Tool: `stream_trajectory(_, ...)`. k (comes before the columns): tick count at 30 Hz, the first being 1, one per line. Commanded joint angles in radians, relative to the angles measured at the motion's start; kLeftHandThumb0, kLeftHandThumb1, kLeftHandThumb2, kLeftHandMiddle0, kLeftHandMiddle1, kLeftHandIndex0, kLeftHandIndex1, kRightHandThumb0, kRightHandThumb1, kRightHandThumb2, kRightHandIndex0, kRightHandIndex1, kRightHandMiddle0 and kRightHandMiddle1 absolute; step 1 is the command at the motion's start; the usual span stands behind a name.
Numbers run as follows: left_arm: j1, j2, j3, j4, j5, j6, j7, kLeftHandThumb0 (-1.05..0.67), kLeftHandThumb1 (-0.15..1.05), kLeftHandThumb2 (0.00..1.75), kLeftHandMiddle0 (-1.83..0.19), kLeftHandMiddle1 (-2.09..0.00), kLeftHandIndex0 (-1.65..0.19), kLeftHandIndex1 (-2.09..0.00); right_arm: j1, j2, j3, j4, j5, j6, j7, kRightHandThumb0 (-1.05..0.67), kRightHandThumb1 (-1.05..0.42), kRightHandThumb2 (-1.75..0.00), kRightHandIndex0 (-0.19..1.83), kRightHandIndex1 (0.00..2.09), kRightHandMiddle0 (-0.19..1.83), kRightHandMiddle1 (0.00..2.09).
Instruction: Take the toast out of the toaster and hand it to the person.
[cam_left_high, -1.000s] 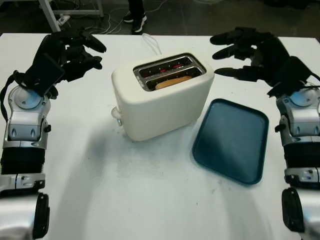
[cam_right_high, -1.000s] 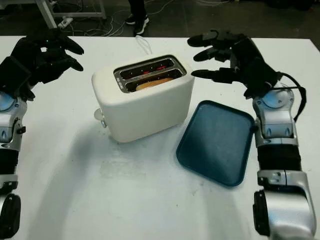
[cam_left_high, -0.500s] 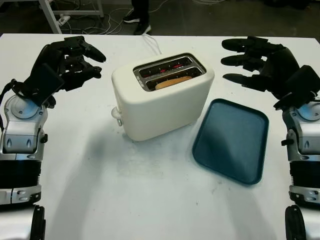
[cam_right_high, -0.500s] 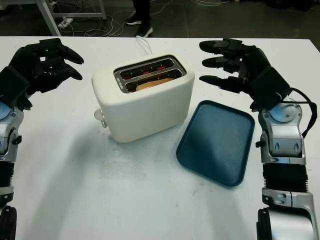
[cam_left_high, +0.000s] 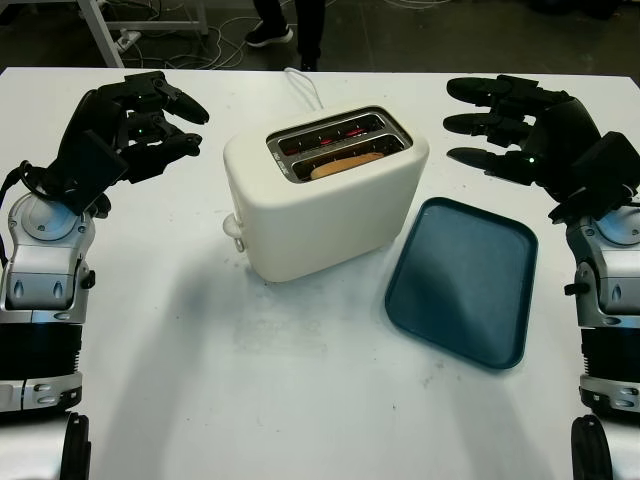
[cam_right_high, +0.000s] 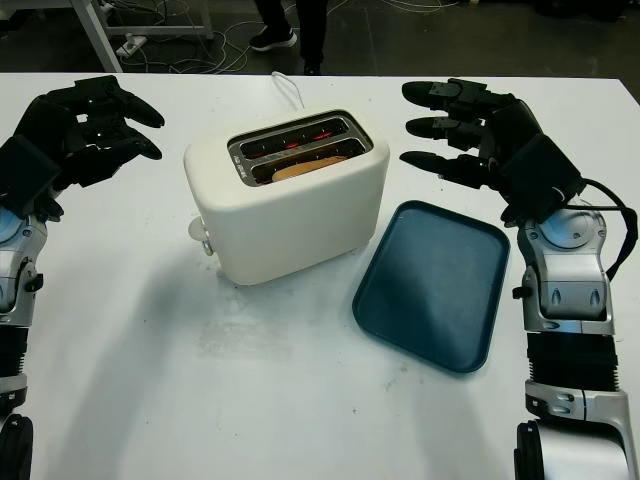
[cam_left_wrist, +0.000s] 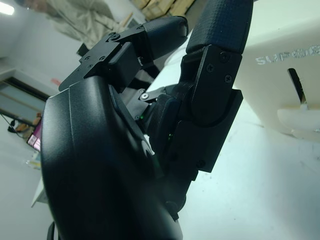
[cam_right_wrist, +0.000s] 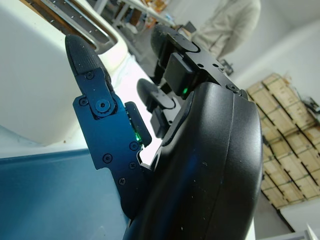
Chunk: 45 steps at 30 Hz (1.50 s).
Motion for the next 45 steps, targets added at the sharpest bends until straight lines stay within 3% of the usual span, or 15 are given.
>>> stream_trajectory(1, 0.011, -0.003, 0.009, -0.012, 0.008, -0.017, 0.008, -1.05, 0.92, 0.1, -0.79, -1.05, -0.68, -1.02, 0.003, -0.003, 0.001, -0.005, 0.009, 0.014, 0.004, -0.56, -0.76, 0.0, 0.61, 0.36, 0.69, 0.06)
stream_trajectory(31, 0.007, -0.016, 0.024, 0.0, -0.004, -0.038, -0.003, -1.05, 0.92, 0.09, -0.79, -1.01, -0.69, -0.97, 0.008, 0.008, -0.001, -0.04, 0.01, 0.048, -0.007, -0.56, -0.76, -0.01, 0.63, 0.35, 0.73, 0.04)
stream_trajectory(33, 0.007, -0.016, 0.023, 0.003, 0.0, -0.045, -0.002, -1.05, 0.92, 0.09, -0.79, -1.01, -0.69, -0.96, 0.01, 0.004, 0.002, -0.039, 0.002, 0.028, -0.002, -0.51, -0.78, -0.01, 0.63, 0.34, 0.73, 0.03)
stream_trajectory(34, 0.006, -0.015, 0.023, 0.004, 0.003, -0.048, -0.001, -1.05, 0.92, 0.09, -0.79, -1.0, -0.69, -0.96, 0.011, 0.004, 0.002, -0.037, 0.001, 0.021, 0.0, -0.38, -0.81, -0.02, 0.63, 0.34, 0.72, 0.03)
stream_trajectory(38, 0.007, -0.018, 0.023, -0.003, 0.002, -0.037, 0.003, -1.05, 0.92, 0.09, -0.8, -1.0, -0.7, -0.96, 0.01, 0.005, -0.002, -0.002, 0.004, -0.024, 0.011, -0.17, -0.86, -0.05, 0.62, 0.33, 0.72, 0.02)
stream_trajectory(45, 0.011, -0.02, 0.024, -0.004, 0.001, -0.036, 0.005, -1.05, 0.92, 0.09, -0.81, -1.0, -0.71, -0.95, 0.01, -0.002, 0.005, -0.012, -0.013, -0.022, 0.007, -0.27, -0.85, -0.03, 0.65, 0.32, 0.72, 0.02)
